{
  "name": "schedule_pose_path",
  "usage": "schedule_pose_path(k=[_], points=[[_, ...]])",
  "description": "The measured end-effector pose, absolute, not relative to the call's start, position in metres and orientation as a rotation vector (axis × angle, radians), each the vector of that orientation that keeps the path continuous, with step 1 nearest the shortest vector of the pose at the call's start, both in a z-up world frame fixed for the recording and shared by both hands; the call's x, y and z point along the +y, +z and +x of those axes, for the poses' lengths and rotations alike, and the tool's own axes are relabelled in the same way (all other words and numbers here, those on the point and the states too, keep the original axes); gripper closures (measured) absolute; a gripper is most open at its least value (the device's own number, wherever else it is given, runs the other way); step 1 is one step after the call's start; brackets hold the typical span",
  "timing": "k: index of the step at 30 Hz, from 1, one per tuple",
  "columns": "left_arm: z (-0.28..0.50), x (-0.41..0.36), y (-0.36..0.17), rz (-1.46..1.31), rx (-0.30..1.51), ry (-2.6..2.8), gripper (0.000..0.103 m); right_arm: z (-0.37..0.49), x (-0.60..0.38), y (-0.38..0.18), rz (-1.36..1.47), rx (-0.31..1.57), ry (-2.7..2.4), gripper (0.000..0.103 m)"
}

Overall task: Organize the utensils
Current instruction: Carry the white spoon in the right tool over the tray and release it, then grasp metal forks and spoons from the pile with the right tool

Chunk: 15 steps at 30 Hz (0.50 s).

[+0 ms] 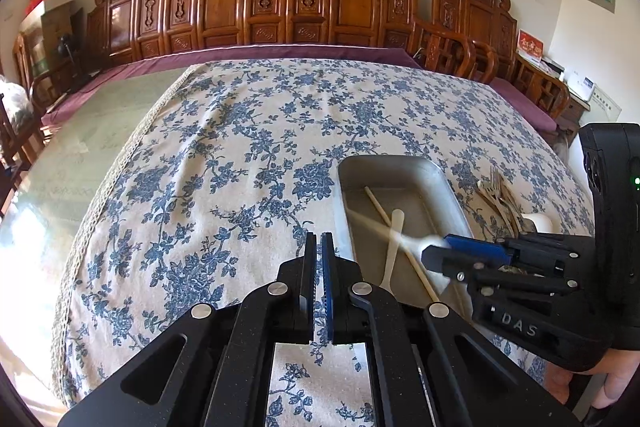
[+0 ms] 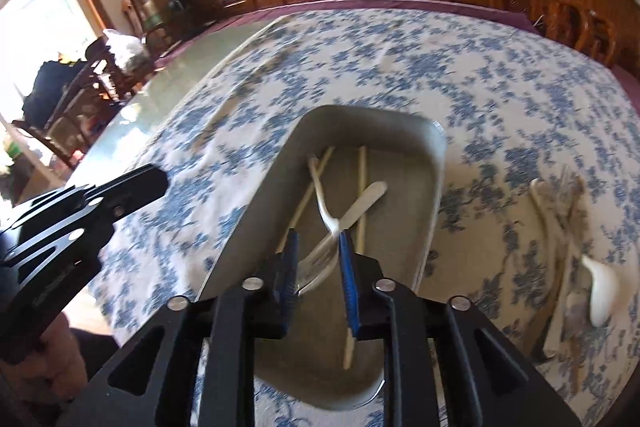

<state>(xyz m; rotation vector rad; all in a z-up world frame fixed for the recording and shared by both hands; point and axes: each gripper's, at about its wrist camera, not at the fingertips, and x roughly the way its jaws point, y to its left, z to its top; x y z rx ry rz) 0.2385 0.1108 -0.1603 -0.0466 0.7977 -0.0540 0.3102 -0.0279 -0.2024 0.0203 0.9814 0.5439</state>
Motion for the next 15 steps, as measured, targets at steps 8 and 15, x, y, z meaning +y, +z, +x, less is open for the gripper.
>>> schedule_pose_path(k=[8,15], points=[[0.237,0.093,-0.161,-0.034,0.800,-0.096,0.101,0.299,-0.084,-0.186,0.035,0.914,0.503,0.063],[0.239,0.063,-0.163,-0.018,0.808,-0.153,0.100,0.299,-0.167,-0.189,-0.039,0.893,0.377,0.063]])
